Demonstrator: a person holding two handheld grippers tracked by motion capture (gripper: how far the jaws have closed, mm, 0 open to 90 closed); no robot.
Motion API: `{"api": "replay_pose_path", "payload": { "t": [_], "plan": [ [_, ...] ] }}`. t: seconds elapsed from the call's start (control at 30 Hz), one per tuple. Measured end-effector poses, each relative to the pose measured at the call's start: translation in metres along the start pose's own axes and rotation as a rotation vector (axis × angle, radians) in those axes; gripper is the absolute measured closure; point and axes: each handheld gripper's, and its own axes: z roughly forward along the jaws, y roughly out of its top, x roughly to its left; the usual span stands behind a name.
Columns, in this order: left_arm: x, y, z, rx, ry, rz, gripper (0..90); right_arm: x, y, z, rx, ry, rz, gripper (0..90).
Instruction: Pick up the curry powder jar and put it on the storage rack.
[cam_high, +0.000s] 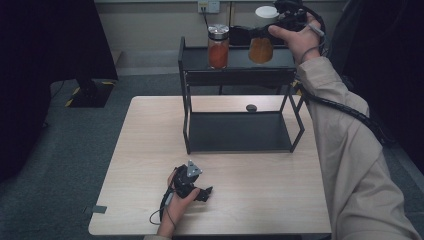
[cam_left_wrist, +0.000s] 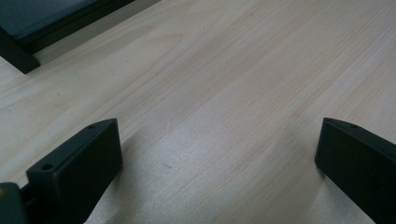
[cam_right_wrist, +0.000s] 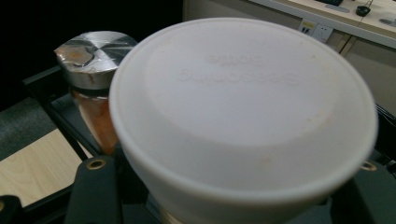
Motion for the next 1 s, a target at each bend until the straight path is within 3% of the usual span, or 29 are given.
{"api": "replay_pose_path", "payload": {
  "t": [0.27,0.63,0.87,1.0],
  "plan": [
    [0.000,0.000,0.000,0.000,0.000,0.000,0.0,0.001,-0.002,0.014,-0.004,-0.037,0.022,35.2],
    [0.000,0.000,0.000,0.000,-0.001,0.000,0.0,-0.006,-0.009,0.026,0.004,-0.034,0.049,35.2],
    [0.000,0.000,0.000,0.001,-0.001,0.000,0.0,-0.008,-0.012,0.028,-0.012,-0.023,0.078,35.0],
    [0.000,0.000,0.000,0.001,-0.001,-0.001,0.0,-0.009,-0.023,0.029,-0.056,-0.024,0.104,34.6]
  ]
}}
